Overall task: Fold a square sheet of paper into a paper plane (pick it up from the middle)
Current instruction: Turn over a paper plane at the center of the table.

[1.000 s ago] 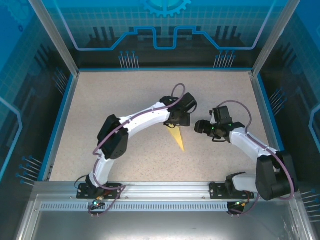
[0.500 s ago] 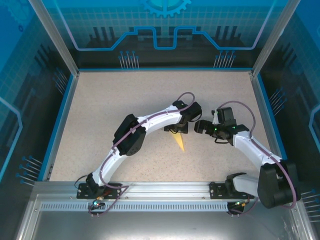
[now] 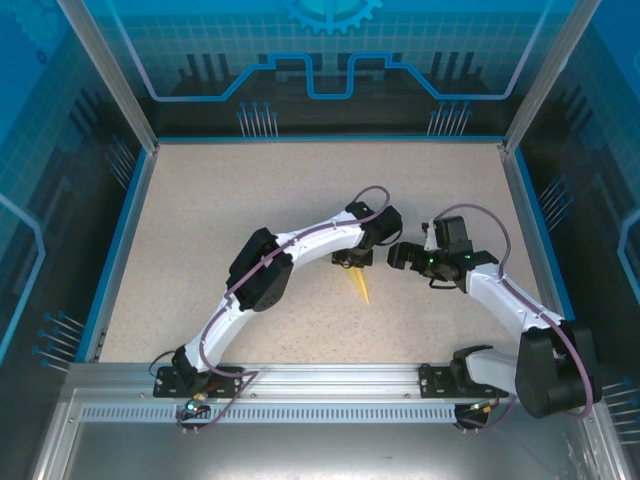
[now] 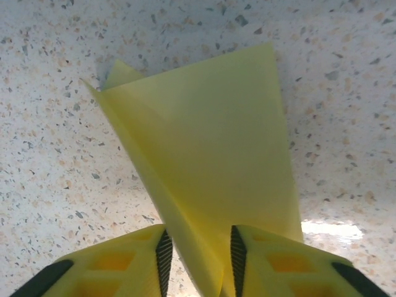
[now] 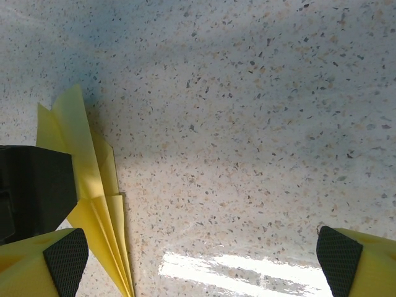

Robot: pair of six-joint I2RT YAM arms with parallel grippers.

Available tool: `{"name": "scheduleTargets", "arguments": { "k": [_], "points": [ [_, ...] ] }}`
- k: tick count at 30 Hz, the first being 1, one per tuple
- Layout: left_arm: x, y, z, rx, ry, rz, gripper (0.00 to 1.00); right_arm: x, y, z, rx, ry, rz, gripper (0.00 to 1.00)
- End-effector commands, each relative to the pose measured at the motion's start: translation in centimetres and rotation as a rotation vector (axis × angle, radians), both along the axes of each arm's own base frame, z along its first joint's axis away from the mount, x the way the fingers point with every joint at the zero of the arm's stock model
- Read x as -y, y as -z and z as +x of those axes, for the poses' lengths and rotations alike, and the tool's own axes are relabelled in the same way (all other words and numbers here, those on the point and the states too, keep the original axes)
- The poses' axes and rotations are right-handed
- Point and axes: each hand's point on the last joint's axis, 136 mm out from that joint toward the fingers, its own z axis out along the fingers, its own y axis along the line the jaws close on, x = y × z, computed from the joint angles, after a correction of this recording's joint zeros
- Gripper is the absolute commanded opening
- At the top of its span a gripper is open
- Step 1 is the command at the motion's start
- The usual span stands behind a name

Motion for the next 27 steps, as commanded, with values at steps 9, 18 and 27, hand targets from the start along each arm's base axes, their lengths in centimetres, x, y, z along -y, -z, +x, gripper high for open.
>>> {"name": "scheduleTargets", "arguments": {
  "k": [9,18,27],
  "points": [
    [-0.8,-3.3,-0.1,0.073,-0.057,-0.038,0.09,0.0,-0.3,-0.1,-0.002,-0.006,0.025,0.99],
    [0.5,-8.3,0.4,0.200,0.022,-0.240,0.00,-1.2,-0.9,0.2,0.024,-0.032,0.097,0.99],
    [3.5,-7.2,1.1,0.168,0.068,-0.815,0.00,-3.2,-2.0,0.9,0.066,-0.072,0.192,0.96]
  ]
}}
